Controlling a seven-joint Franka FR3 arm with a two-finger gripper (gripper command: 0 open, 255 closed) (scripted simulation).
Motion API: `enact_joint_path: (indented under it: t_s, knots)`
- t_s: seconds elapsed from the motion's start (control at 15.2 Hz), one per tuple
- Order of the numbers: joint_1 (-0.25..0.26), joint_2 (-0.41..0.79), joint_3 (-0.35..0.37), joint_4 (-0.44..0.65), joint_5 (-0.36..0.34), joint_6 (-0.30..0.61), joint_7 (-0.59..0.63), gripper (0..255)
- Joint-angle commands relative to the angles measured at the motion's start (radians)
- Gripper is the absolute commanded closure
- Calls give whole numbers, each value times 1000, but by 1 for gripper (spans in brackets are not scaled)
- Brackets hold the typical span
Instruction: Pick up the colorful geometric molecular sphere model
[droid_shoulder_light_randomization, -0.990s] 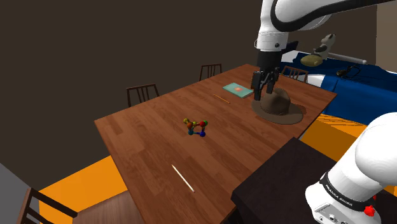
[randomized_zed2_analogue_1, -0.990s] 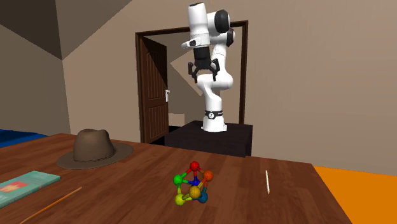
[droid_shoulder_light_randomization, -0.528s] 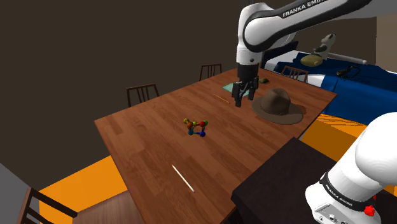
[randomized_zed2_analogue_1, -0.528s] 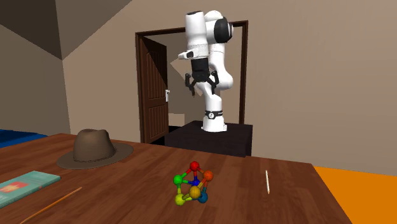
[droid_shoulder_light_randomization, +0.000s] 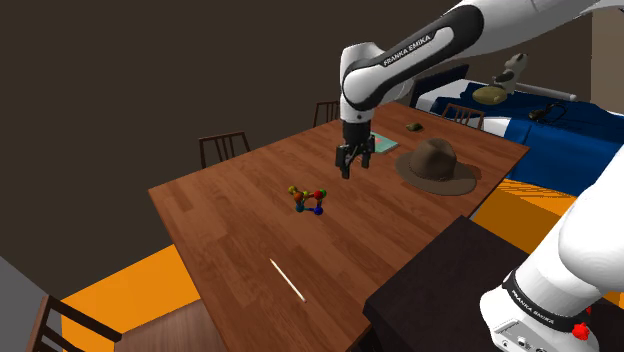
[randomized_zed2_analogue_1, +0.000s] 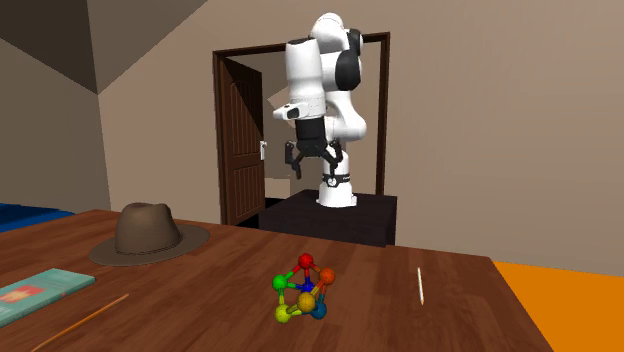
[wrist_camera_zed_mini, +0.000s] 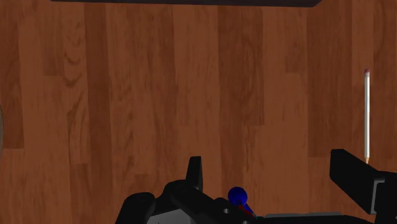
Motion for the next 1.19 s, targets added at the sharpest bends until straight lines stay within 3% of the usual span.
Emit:
enact_joint_path:
  t_s: [0.0, 0.79, 1.12]
  knots:
    - [3, 79, 2, 51, -14, 27, 10, 0]
    - [50, 565, -16, 485, -94, 68, 63, 0]
    - [53, 606, -19, 490, -97, 104, 64, 0]
